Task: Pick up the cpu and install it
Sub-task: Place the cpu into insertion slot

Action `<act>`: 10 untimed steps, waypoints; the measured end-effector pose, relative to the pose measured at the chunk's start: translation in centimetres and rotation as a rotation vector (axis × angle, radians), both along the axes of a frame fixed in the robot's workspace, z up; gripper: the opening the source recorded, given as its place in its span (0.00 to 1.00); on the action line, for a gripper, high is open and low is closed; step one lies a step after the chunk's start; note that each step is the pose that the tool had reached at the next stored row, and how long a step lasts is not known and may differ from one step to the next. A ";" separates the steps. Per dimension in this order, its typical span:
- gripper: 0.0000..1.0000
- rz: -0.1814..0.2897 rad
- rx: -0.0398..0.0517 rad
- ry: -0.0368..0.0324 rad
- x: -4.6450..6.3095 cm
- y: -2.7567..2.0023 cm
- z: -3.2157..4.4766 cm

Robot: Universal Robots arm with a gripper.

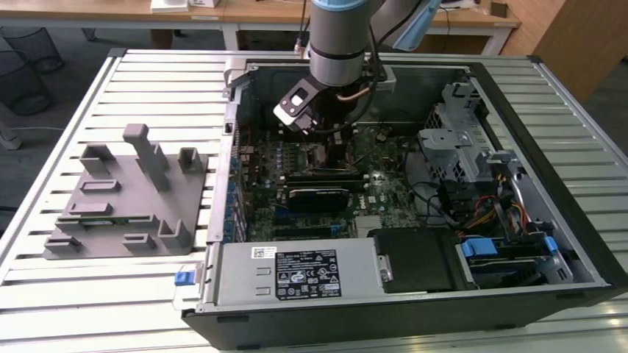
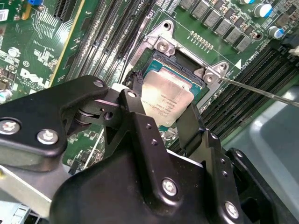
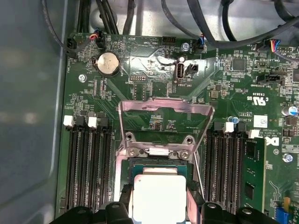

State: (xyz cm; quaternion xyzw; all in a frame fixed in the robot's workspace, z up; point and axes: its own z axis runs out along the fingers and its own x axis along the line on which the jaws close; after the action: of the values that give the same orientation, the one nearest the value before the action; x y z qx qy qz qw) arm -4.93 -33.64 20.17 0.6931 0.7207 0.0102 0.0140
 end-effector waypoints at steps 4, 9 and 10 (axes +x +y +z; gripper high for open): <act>0.54 0.000 0.0000 0.0000 0.0 0.00 -0.26; 0.54 -0.001 0.0000 0.0001 0.0 0.00 -0.52; 0.54 -0.001 0.0000 0.0000 0.0 0.00 -0.56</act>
State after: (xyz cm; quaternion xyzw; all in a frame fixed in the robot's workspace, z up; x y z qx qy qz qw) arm -4.92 -33.64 19.60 0.6936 0.7202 0.0102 0.0140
